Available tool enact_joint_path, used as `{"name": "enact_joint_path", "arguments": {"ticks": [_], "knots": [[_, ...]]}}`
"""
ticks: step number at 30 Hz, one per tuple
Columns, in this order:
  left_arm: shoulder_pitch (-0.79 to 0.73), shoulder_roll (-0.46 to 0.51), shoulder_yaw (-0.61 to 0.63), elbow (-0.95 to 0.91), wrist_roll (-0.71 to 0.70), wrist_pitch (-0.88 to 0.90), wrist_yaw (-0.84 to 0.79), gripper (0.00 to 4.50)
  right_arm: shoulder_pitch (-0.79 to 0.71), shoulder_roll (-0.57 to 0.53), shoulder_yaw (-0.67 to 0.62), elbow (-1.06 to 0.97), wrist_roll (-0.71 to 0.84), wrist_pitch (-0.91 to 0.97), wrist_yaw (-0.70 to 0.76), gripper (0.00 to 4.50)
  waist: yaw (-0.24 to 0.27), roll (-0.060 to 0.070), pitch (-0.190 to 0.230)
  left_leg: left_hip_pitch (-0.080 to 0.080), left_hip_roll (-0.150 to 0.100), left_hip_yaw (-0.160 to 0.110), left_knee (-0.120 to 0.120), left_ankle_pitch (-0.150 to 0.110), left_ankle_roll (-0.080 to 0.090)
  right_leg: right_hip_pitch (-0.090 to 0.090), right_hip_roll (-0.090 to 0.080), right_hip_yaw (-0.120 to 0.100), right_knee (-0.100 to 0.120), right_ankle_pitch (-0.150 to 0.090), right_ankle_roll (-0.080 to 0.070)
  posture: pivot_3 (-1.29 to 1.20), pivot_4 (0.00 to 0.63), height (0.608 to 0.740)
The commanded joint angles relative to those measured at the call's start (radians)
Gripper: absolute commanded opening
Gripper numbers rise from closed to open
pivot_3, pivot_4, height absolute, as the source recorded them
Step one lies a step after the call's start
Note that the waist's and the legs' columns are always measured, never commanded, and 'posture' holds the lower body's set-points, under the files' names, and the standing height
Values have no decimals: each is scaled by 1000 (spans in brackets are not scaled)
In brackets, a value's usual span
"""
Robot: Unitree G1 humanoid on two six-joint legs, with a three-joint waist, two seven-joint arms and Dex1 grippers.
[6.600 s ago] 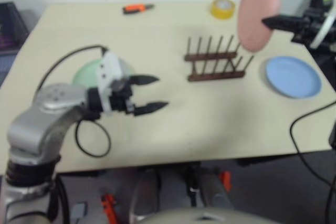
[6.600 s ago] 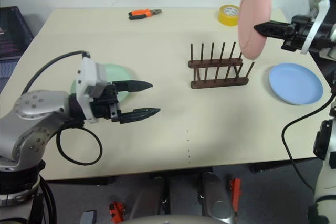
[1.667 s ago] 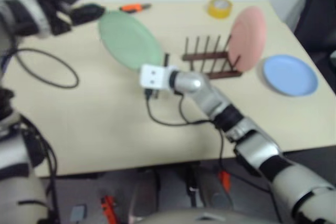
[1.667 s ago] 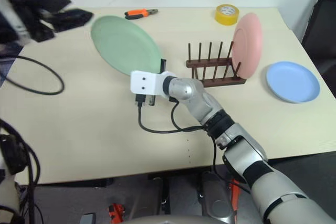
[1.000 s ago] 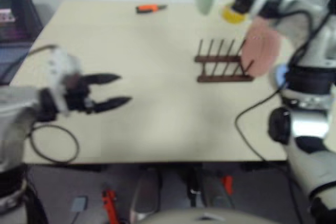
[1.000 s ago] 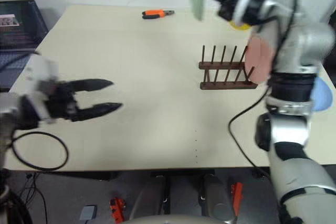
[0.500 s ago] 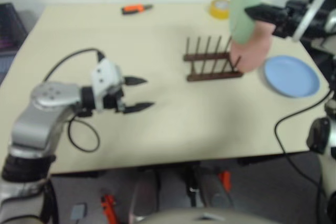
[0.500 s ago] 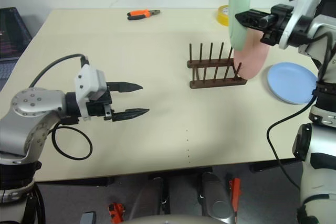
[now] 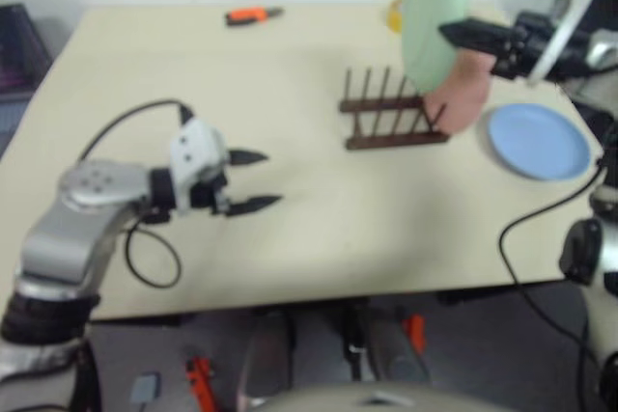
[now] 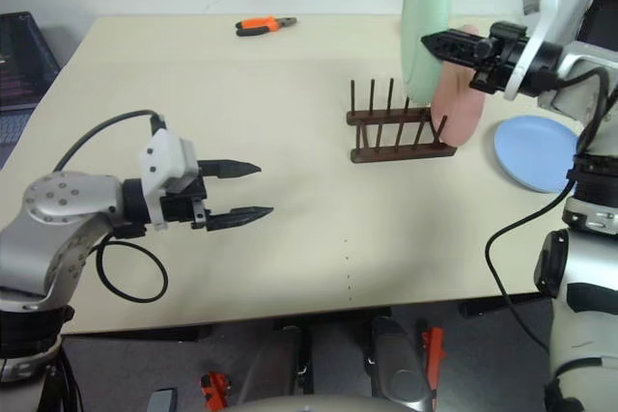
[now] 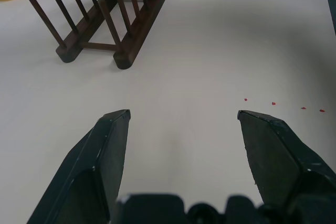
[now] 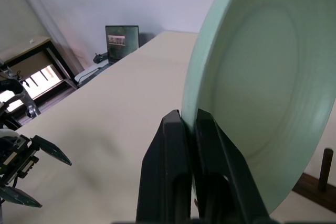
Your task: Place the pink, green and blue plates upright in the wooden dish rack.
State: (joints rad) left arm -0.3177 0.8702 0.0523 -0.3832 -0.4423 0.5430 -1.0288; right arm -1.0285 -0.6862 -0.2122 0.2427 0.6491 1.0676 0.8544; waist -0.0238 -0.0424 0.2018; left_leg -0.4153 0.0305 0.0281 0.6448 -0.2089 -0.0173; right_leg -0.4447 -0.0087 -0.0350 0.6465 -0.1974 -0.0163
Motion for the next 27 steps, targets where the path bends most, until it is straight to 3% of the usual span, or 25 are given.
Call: {"name": "enact_joint_path", "arguments": {"ticks": [1,19,22,27], "knots": [[5,18,29,-39,-7,5,14,3578,-6,-5,-8,3,10,-22,19,0,0,0,0,0,0,0,0,0,0,0,0,0,0,0,0,0,150,740],[62,42,56,-85,-19,23,41,3578,-38,5,64,169,-89,-141,40,0,0,0,0,0,0,0,0,0,0,0,0,0,0,0,0,0,150,740],[63,44,55,-87,-21,24,43,3630,-50,12,62,188,-98,-156,46,749,0,0,0,0,0,0,0,0,0,0,0,0,0,0,0,0,150,740],[64,46,54,-94,-23,27,46,3630,-53,11,62,168,-113,-194,57,2420,0,0,0,0,0,0,0,0,0,0,0,0,0,0,0,0,150,740]]}}
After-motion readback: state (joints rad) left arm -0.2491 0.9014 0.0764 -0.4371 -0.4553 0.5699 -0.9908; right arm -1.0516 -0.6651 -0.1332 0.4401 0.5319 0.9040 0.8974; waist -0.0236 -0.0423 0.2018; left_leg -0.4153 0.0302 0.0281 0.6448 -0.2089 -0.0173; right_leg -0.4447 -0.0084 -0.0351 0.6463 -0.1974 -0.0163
